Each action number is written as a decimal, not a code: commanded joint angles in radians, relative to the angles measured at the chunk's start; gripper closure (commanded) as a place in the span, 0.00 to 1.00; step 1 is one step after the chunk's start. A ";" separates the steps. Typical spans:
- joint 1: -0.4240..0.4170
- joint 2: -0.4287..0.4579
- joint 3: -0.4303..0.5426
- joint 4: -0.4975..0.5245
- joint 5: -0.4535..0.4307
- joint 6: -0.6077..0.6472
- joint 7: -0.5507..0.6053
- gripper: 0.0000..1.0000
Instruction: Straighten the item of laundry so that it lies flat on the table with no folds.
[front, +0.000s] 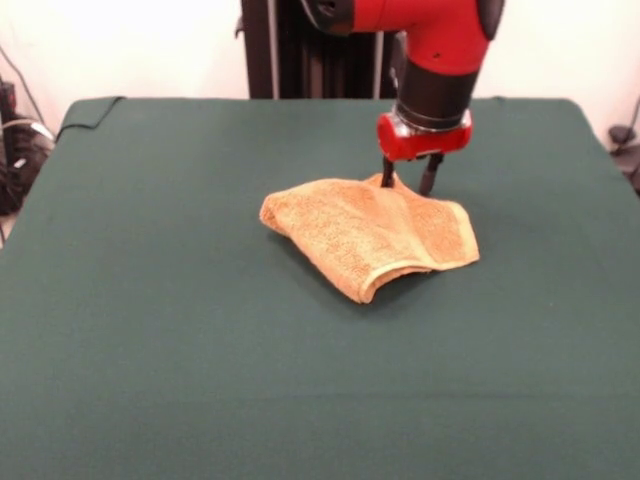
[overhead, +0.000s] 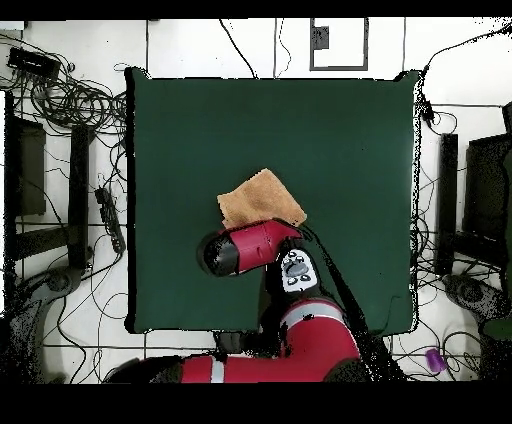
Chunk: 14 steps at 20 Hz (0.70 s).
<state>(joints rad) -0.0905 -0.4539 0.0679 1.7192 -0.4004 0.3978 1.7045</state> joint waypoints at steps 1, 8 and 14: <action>-0.179 -0.007 0.175 0.100 0.021 0.106 -0.084 0.00; -0.204 -0.104 0.216 0.135 0.012 0.181 -0.086 0.00; -0.206 -0.192 0.238 0.137 0.028 0.284 -0.096 0.00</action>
<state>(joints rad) -0.3161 -0.5679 0.1572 1.8091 -0.4010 0.4996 1.7045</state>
